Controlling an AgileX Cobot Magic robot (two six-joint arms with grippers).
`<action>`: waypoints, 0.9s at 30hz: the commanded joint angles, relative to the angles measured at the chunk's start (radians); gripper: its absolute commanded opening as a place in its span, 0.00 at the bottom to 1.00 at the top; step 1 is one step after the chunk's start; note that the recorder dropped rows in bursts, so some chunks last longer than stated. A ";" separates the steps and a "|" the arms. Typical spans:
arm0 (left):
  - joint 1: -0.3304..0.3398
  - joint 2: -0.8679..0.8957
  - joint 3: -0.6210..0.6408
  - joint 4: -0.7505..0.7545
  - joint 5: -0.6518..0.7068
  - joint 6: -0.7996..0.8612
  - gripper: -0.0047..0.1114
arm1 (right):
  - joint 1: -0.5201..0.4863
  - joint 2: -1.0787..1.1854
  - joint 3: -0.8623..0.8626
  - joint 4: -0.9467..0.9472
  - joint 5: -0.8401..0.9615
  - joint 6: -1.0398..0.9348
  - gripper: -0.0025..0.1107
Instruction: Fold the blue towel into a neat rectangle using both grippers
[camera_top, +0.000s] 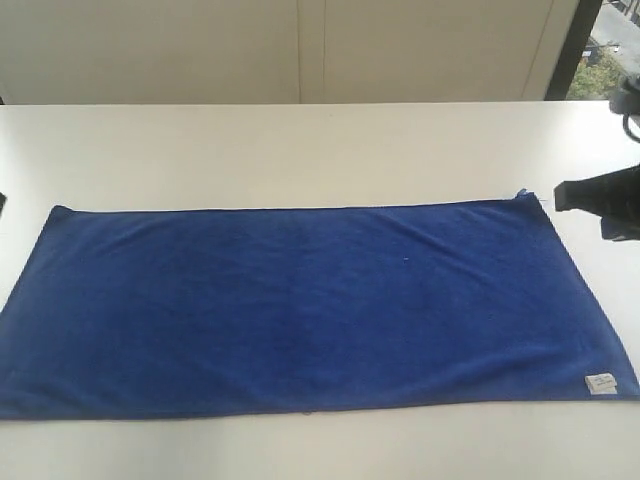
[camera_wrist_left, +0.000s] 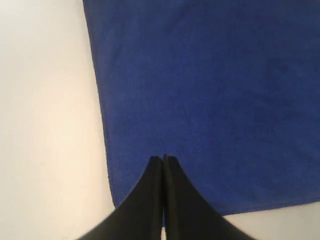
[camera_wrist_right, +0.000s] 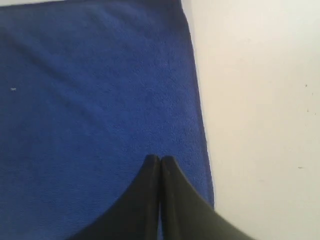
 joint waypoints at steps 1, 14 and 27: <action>0.002 -0.176 0.026 -0.016 -0.010 0.007 0.04 | 0.022 -0.091 -0.005 0.000 -0.002 -0.020 0.02; 0.002 -0.452 0.153 -0.004 -0.015 0.005 0.04 | 0.027 -0.093 -0.001 0.005 0.000 -0.030 0.02; 0.002 -0.459 0.153 -0.004 -0.015 0.010 0.04 | 0.025 0.332 -0.353 0.056 0.113 -0.176 0.02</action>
